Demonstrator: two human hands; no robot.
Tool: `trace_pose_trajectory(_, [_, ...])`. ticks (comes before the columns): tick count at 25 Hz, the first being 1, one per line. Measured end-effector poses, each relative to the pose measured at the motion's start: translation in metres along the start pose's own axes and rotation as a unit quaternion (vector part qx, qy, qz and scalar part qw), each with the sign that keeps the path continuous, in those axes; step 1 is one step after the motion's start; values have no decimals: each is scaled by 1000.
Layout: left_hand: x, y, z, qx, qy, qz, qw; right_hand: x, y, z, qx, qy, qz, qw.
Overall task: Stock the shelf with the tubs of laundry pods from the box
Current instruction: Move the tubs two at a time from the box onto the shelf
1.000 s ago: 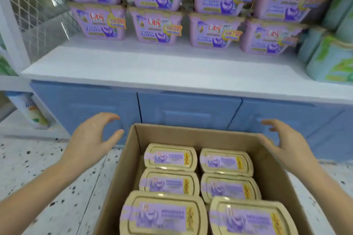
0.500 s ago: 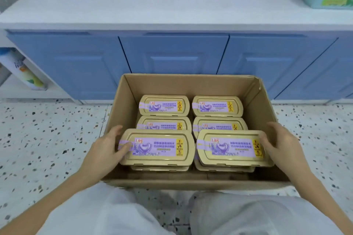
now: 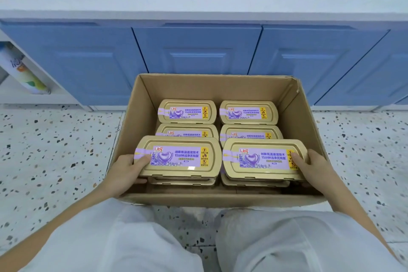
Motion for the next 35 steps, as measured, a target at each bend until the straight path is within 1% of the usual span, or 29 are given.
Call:
trace_pose_trajectory(2, [-1, 0, -1, -1, -5, 0, 1000, 3, -3, 3, 11, 60, -49, 997])
trace_pose_trajectory(4, [-1, 1, -2, 10, 10, 2, 1000, 2, -5, 6, 25, 89, -47, 995])
trace_pose_trajectory(8, [-8, 0, -1, 37, 39, 47, 997, -4, -11, 5, 0, 83, 38, 996])
trace_pose_trajectory(12, [-14, -4, 6, 63, 24, 101, 993, -15, -16, 1, -21, 112, 101, 988])
trace_pose_trajectory(15, [-23, -9, 27, 116, 42, 136, 983, -35, -22, -14, -49, 119, 148, 981])
trace_pose_trajectory(18, [-42, -11, 66, 177, 70, 169, 967, -66, -29, -46, -92, 139, 171, 971])
trace_pose_trajectory(22, [-71, -1, 128, 230, 85, 207, 947, -116, -28, -107, -146, 161, 204, 955])
trace_pose_trajectory(27, [-116, 10, 212, 291, 5, 243, 925, -192, -36, -201, -209, 181, 266, 923])
trace_pose_trajectory(32, [-163, 35, 282, 307, -48, 290, 905, -246, -32, -275, -232, 181, 316, 902])
trace_pose_trajectory(35, [-174, 50, 312, 294, -42, 311, 903, -258, -16, -306, -222, 163, 322, 906])
Point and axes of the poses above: each hand's wrist, its own y-axis towards the middle knuckle, its own x-axis out of the palm, z = x × y, the point moved 8 cm from there along y, towards the middle knuckle, and after that the axes turned 9 degrees about x, right-handed, at the moved point
